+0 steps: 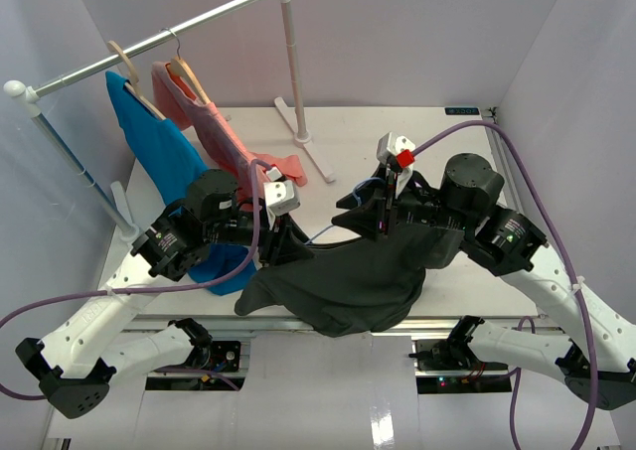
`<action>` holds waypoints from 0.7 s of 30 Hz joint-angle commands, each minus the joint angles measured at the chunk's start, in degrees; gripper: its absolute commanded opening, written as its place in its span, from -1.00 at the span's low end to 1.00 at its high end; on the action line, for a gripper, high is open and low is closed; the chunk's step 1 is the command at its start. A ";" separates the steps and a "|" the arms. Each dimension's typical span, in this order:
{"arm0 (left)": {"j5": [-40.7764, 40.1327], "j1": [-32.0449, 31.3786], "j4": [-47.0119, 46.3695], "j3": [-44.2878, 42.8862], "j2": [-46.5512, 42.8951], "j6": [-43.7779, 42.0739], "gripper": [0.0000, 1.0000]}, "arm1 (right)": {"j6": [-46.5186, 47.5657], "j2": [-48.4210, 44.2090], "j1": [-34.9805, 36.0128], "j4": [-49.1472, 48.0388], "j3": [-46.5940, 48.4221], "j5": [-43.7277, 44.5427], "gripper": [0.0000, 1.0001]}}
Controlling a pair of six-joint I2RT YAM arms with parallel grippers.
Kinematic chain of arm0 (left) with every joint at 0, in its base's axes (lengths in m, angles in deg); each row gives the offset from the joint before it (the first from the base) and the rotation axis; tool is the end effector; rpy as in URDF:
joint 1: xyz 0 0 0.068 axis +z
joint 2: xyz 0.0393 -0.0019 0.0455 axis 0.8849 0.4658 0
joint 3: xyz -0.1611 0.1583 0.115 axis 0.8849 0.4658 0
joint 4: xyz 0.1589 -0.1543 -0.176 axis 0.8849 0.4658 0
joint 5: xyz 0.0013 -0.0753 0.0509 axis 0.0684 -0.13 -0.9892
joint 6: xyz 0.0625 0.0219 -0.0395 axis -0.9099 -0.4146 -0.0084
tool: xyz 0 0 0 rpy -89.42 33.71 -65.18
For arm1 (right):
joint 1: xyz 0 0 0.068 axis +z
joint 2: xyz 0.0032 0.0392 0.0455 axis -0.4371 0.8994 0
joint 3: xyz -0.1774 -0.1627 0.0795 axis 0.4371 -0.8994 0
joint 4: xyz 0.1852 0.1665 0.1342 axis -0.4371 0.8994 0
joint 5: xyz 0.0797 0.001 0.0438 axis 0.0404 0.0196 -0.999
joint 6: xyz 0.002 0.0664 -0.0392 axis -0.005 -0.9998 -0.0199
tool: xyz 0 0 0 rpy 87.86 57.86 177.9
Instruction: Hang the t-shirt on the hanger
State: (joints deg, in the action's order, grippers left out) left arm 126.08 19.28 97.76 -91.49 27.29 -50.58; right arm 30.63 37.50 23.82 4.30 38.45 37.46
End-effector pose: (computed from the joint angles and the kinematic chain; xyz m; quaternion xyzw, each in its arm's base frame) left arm 0.1505 -0.1972 0.3744 0.4750 0.6621 -0.4407 0.3765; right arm 0.1429 0.2136 0.4533 -0.4177 0.5759 0.4527 0.5376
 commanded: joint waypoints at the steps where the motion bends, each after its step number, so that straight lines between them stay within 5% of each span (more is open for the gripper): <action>1: 2.96 -0.11 -0.91 0.40 -0.38 0.17 -0.24 | -1.31 0.09 -0.01 -6.38 -0.57 -0.85 -0.84; 3: 3.78 -0.02 -1.11 0.73 -0.13 0.35 -0.49 | -1.47 0.18 0.01 -6.69 -0.73 -0.85 -0.84; 5: 3.86 -0.10 -1.27 0.81 0.11 0.99 -0.96 | -1.79 0.42 -0.07 -6.77 -0.65 -0.93 -0.84; 6: 3.87 -0.03 -1.57 0.96 0.13 1.41 -1.00 | -1.97 0.58 -0.08 -6.85 -0.71 -0.94 -0.84; 13: -0.12 -0.04 -3.04 2.03 -1.09 7.51 -1.00 | -2.59 0.70 0.01 -6.95 -1.37 -0.01 -0.76; 21: -3.44 -0.11 -7.88 6.18 -4.00 10.96 -1.00 | -5.57 -1.68 -0.07 -7.28 -2.64 11.64 0.10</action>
State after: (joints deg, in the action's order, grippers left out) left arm 125.81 19.24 93.81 -87.61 25.94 -42.77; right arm 27.35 38.44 23.66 1.04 36.30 41.02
